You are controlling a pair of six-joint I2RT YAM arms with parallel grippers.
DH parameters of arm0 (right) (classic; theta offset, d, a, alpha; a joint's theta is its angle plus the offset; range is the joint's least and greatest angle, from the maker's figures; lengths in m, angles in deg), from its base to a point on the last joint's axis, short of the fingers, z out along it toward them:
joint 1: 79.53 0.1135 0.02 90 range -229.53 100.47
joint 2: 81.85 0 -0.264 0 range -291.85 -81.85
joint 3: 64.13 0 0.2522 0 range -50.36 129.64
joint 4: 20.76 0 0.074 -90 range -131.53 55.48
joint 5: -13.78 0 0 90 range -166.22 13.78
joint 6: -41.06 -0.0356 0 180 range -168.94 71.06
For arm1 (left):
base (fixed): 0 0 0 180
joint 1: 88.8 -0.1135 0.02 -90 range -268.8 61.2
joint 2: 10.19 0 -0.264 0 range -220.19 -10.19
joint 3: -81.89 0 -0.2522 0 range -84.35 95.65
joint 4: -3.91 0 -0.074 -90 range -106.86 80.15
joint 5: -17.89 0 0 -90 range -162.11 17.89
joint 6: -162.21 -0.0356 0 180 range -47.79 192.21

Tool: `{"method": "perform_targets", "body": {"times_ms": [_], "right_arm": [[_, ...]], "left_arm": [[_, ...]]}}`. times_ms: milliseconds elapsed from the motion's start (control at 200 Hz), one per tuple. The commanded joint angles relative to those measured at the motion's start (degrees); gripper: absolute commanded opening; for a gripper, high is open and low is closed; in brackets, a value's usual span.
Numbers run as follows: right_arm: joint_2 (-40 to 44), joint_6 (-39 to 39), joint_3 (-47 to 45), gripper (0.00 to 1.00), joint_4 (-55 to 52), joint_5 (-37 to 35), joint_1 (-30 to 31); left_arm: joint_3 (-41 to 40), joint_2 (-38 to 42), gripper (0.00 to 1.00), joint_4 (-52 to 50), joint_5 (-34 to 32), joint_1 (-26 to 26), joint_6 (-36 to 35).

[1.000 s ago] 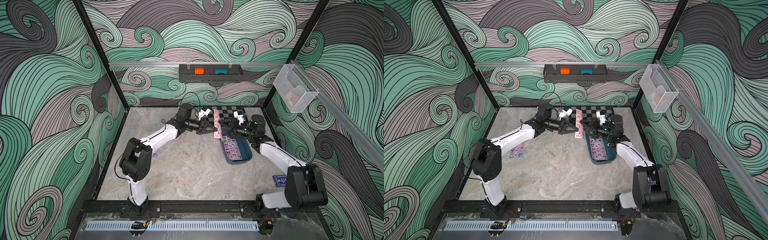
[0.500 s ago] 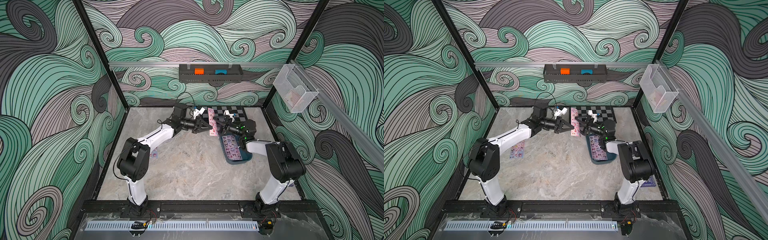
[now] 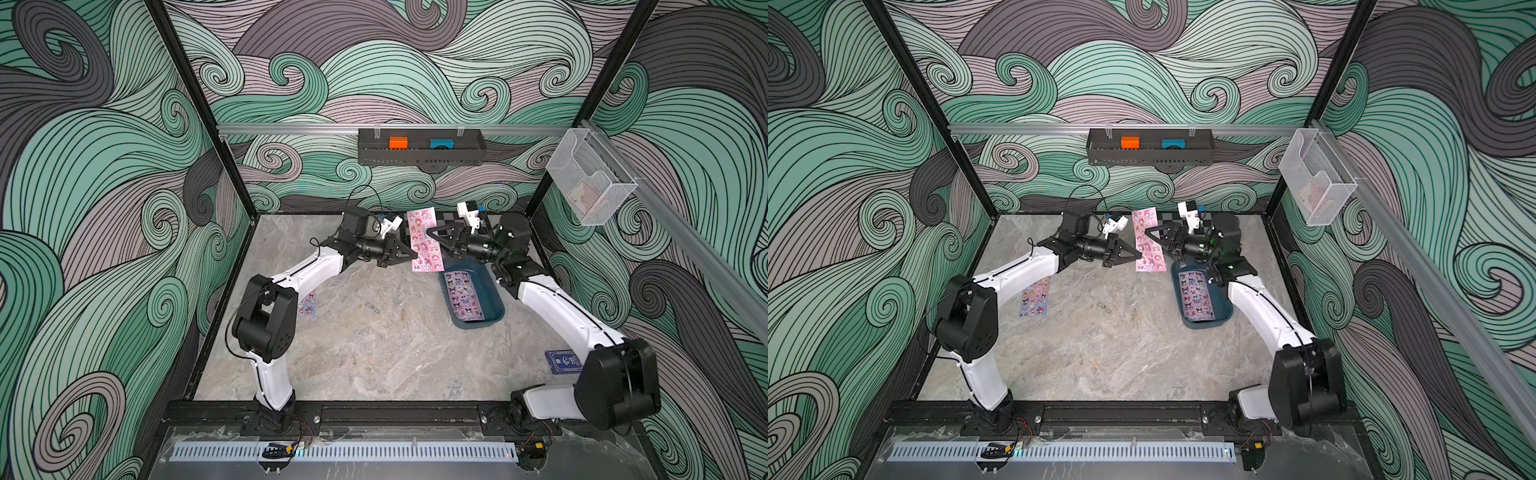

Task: Take the stickers out of the storage box
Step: Pick up the sticker from the storage box.

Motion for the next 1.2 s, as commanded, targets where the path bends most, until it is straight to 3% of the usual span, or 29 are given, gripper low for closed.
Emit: {"method": "perform_targets", "body": {"times_ms": [0,155,290,680,781,926,996,1196], "right_arm": [[-0.8,10.2,0.7,0.69,-15.6,-3.0,0.3],[-1.9,13.9,3.0,0.63,-21.2,-5.6,1.4],[-1.4,14.9,3.3,0.48,-22.7,-7.3,1.5],[0.1,16.6,3.4,0.33,-24.9,-11.0,1.4],[0.0,16.7,3.3,0.23,-25.0,-11.1,1.5],[-0.2,17.0,3.3,0.00,-25.4,-11.6,1.8],[-0.4,17.1,3.5,0.00,-25.6,-12.2,2.2],[-4.0,17.6,5.4,0.00,-26.0,-15.3,6.9]], "left_arm": [[0.2,0.2,0.00,-1.1,-0.4,-0.6,-1.6],[0.3,1.2,0.00,-2.3,-0.4,-0.6,-2.5],[0.5,1.4,0.00,-3.6,-0.7,-0.9,-3.5],[1.5,1.0,0.00,-7.8,-1.6,-1.1,-6.3],[1.6,0.8,0.00,-8.2,-1.6,-1.1,-6.6],[2.0,0.6,0.00,-9.2,-1.9,-1.1,-7.2],[2.7,0.5,0.00,-11.6,-2.9,-1.1,-8.6],[3.4,1.1,0.23,-19.7,-9.5,-3.2,-12.2]]}}
